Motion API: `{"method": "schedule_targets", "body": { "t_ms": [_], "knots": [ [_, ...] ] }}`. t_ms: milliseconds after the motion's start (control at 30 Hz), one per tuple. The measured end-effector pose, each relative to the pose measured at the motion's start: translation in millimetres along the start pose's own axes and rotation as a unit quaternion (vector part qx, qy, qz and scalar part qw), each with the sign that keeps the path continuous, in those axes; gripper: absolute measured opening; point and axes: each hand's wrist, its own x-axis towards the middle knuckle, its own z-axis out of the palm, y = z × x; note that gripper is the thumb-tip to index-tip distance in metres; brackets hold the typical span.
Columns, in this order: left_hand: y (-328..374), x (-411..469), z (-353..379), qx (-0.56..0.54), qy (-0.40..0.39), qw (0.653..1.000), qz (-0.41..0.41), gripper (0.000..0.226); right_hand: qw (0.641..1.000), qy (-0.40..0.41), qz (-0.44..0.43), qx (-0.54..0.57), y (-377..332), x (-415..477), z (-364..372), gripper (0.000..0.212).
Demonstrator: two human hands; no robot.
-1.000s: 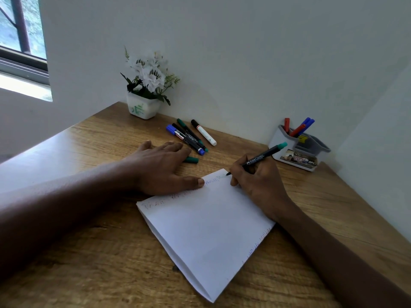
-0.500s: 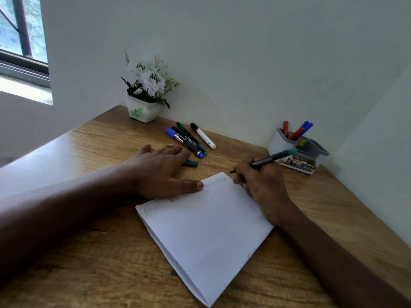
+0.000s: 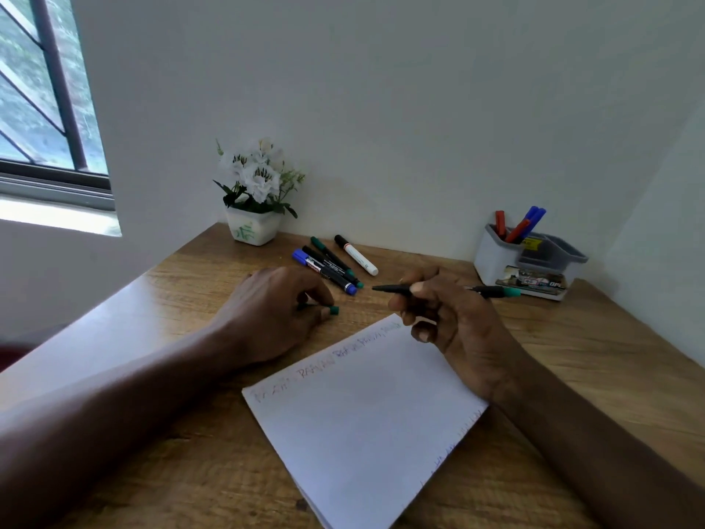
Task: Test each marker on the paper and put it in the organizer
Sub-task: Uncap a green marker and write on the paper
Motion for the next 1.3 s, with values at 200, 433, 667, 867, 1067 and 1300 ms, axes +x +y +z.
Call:
{"method": "schedule_targets", "body": {
  "t_ms": [200,433,667,867,1067,1300],
  "knots": [
    [4,-4,-3,-0.217,0.028,0.974,0.057,0.015,1.000,-0.003,-0.022,-0.002,-1,-4,3,0.022],
    [10,-5,0,-0.261,0.004,0.959,0.106,0.015,0.998,-0.028,-0.030,-0.046,2,-5,5,0.024],
    [13,-10,1,-0.359,-0.025,0.924,0.128,0.017,0.989,-0.074,-0.074,-0.104,5,-5,11,0.019],
    [14,-7,0,-0.488,-0.041,0.867,0.089,0.021,0.985,-0.037,-0.141,-0.087,3,-4,20,0.040],
    [19,-2,-11,-0.486,-0.055,0.866,0.102,0.014,0.978,-0.052,-0.168,-0.113,-3,-2,19,0.025],
    [5,-1,-11,-0.078,-0.064,0.993,0.058,0.066,0.966,0.034,-0.183,-0.181,0,2,6,0.031]
  ]
}}
